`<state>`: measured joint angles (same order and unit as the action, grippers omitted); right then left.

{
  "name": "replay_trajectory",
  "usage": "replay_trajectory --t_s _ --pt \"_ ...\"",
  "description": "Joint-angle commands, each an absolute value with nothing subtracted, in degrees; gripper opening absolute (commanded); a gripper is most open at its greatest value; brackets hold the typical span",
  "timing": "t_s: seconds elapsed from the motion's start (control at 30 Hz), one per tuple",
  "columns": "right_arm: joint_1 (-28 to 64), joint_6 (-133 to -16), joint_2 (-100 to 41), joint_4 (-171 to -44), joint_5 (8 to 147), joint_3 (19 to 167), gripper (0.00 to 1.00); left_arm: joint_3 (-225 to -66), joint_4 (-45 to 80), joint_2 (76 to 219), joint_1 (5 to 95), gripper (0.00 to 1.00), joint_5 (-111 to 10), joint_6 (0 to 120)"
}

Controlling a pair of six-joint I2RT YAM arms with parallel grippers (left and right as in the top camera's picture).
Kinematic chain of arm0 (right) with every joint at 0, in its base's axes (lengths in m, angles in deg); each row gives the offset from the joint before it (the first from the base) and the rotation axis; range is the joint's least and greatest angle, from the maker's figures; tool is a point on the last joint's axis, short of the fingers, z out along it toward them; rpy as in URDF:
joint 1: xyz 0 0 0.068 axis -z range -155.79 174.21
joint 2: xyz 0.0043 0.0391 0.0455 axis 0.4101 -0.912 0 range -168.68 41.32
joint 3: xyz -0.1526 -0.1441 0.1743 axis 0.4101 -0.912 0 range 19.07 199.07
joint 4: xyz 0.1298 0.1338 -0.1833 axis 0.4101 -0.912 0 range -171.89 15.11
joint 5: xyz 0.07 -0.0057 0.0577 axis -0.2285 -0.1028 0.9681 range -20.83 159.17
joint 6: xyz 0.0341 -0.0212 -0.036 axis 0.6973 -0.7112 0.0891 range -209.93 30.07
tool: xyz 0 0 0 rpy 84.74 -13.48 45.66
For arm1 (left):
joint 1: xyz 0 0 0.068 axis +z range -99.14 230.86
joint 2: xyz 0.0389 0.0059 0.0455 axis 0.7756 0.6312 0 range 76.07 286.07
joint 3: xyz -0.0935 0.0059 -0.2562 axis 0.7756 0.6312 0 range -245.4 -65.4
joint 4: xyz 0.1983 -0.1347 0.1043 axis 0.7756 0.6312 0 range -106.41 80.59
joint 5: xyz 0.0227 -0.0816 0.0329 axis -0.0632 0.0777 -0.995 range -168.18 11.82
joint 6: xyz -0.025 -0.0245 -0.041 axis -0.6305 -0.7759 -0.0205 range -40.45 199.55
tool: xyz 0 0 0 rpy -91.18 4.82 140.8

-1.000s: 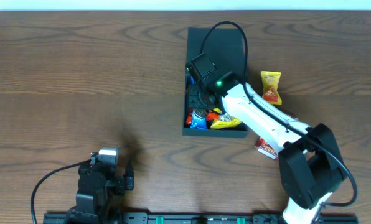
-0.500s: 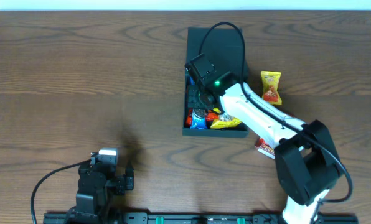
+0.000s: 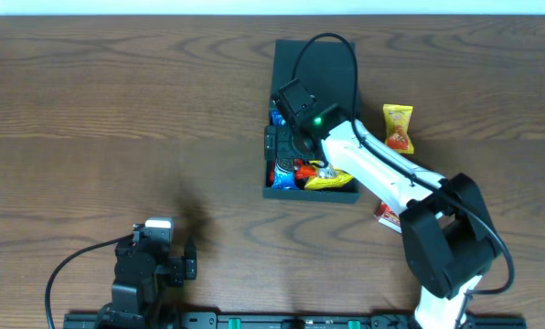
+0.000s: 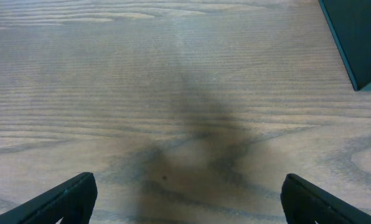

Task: Pack container
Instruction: 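Move the right gripper to the red Hello Panda box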

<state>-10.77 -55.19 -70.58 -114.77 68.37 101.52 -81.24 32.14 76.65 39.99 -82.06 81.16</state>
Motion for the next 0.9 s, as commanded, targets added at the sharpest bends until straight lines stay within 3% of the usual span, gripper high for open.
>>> replay_trajectory --t_s 0.0,0.33,0.67,0.87 --pt "-10.4 -55.8 -67.1 -115.3 68.4 103.1 0.99 -78.4 34.4 76.3 40.4 0.95 -83.0 81.7" --pt "-11.2 -57.7 -54.6 -121.1 67.1 103.1 0.99 -78.4 34.4 76.3 40.4 0.95 -83.0 81.7" --pt "-12.3 -57.8 -40.8 -143.1 57.1 103.1 0.99 -78.4 34.4 76.3 40.4 0.95 -83.0 81.7" --pt "-10.9 -42.3 -36.5 -152.2 55.4 101.3 0.99 -78.4 34.4 76.3 40.4 0.96 -83.0 81.7"
